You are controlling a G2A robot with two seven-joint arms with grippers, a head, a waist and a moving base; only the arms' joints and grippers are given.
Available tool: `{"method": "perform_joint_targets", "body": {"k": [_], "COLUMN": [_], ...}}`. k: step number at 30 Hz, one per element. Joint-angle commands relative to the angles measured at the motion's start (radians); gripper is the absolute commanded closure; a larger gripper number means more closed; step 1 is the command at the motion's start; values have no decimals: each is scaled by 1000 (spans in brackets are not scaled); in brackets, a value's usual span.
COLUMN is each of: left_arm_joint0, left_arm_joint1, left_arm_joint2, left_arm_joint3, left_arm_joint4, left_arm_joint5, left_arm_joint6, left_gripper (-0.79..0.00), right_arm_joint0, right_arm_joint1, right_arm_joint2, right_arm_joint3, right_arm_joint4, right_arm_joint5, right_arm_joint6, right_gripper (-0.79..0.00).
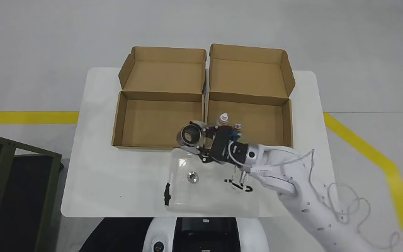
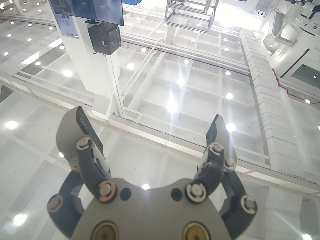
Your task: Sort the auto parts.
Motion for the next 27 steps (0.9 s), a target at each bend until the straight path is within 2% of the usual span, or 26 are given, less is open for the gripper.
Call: {"method": "perform_joint_targets", "body": {"k": [1,15,27], "left_arm_joint0": [0,0,0], "left_arm_joint1": [0,0,0], "left_arm_joint2": [0,0,0], "left_arm_joint3": [0,0,0], "left_arm_joint4": [0,0,0], "left_arm_joint5": [0,0,0], "left_arm_joint6": [0,0,0], "left_gripper": [-785,-785,-785], "right_arm_joint0": [27,226,366], "right_arm_joint1": [-9,-91,-181], "right_arm_joint2": [-26,-204,-332], "right_arm_joint3": [30,253,456], "right_arm_joint4": [-15,-57,-16], "right_arm_joint5": [22,139,176], "right_arm_joint6": [17,126,176], "right_gripper": [0,0,0]}}
